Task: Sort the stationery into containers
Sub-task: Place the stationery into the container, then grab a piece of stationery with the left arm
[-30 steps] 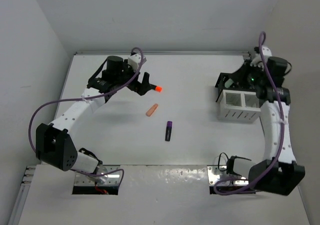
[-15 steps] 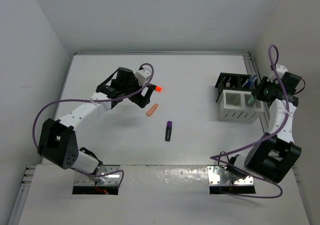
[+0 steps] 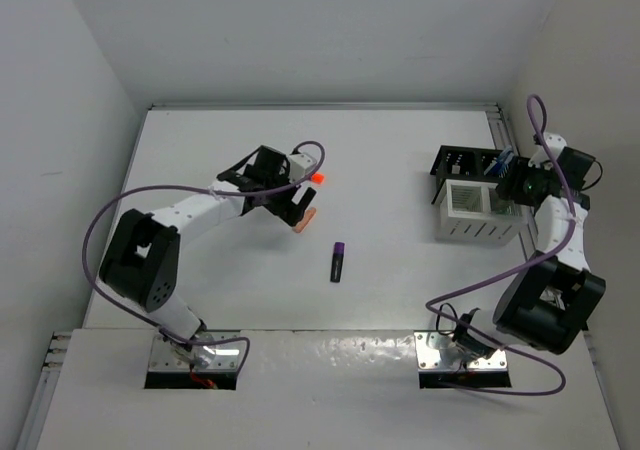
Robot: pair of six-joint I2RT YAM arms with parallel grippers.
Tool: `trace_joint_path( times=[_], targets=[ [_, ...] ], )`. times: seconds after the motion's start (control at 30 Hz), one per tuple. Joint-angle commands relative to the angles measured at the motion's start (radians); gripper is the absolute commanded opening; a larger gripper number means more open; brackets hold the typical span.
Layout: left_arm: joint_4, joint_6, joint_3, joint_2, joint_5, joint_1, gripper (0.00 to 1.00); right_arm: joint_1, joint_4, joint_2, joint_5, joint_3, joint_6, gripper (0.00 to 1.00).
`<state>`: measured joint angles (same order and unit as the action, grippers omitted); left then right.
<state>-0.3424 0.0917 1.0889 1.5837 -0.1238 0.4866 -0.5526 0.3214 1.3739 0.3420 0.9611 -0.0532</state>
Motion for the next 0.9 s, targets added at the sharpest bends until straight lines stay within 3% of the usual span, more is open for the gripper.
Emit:
trace_joint_path(
  times=[0.0, 0.43, 0.53, 0.57, 0.67, 0.77, 0.87],
  targets=[
    [0.005, -0.026, 0.037, 0.076, -0.019, 0.017, 0.99, 0.011, -0.01, -0.055, 0.052, 0.034, 0.045, 0.52],
    [-0.033, -0.018, 0.164, 0.323, -0.016, 0.073, 0.72, 0.173, 0.074, -0.23, 0.169, 0.021, 0.185, 0.56],
    [-0.041, -0.009, 0.181, 0.357, -0.023, 0.076, 0.56, 0.222, 0.096, -0.234, 0.176, 0.036, 0.217, 0.56],
    [-0.043, -0.006, 0.181, 0.361, -0.022, 0.078, 0.42, 0.236, 0.094, -0.237, 0.178, 0.041, 0.236, 0.56],
    [-0.043, -0.007, 0.181, 0.372, 0.002, 0.079, 0.2, 0.312, 0.035, -0.242, 0.152, 0.025, 0.286, 0.57],
    [-0.029, -0.018, 0.181, 0.346, -0.022, 0.047, 0.11, 0.455, -0.022, -0.213, 0.094, 0.019, 0.348, 0.6],
    [0.037, -0.056, 0.157, 0.231, -0.193, -0.015, 0.11, 0.576, -0.054, -0.168, 0.081, 0.057, 0.415, 0.61]
  ],
)
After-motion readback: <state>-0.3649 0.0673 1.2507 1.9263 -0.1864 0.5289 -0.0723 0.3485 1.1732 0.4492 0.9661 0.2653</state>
